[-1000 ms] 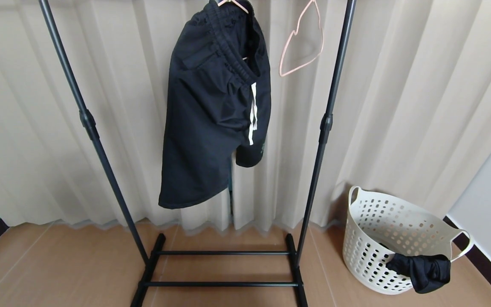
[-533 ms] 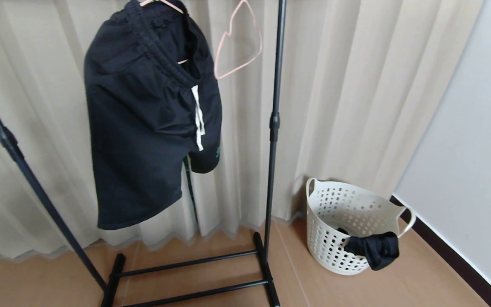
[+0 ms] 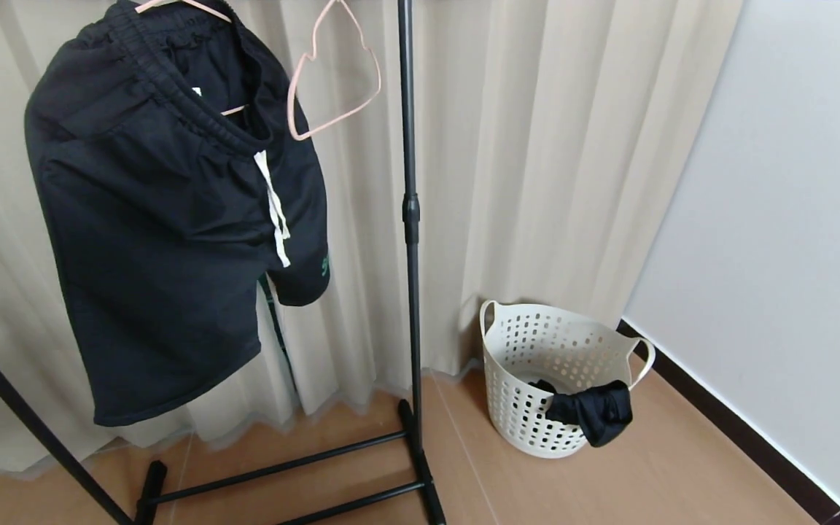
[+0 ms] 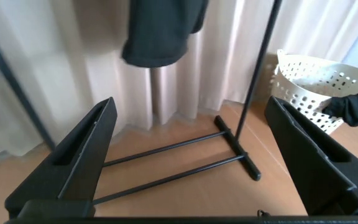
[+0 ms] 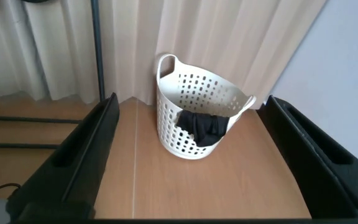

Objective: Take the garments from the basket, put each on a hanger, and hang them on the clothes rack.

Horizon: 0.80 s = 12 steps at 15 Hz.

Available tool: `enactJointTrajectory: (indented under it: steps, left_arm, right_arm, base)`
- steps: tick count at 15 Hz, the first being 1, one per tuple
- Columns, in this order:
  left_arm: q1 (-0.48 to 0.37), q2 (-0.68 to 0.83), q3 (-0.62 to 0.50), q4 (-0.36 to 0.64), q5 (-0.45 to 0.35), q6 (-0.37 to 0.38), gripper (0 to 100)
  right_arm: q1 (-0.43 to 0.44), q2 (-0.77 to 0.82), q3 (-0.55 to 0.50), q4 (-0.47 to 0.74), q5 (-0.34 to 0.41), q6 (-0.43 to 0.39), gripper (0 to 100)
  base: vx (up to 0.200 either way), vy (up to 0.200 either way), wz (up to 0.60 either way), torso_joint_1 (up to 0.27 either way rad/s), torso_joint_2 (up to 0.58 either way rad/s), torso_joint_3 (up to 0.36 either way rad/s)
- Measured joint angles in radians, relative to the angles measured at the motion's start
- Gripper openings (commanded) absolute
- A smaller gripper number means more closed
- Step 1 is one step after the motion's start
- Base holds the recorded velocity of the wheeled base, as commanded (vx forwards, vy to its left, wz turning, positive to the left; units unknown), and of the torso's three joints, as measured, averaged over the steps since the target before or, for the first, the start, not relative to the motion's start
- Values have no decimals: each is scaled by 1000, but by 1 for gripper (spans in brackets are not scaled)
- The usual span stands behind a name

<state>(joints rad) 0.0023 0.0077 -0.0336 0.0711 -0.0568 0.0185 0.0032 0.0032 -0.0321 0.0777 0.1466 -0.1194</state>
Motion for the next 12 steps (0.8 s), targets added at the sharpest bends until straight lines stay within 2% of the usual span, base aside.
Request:
enactJointTrajectory:
  steps: [3,11,12]
  left_arm:
    - [-1,0,0,1,0,0,100]
    - [-1,0,0,1,0,0,100]
    - [-1,0,0,1,0,0,100]
  right_arm:
    - [-1,0,0,-1,0,0,100]
    - [-1,0,0,-1,0,0,100]
    - [-1,0,0,-1,0,0,100]
  base:
    - [0,-200,0,1,-1,1]
    - [200,0,0,4,3,2]
    - [0,-200,0,7,2,2]
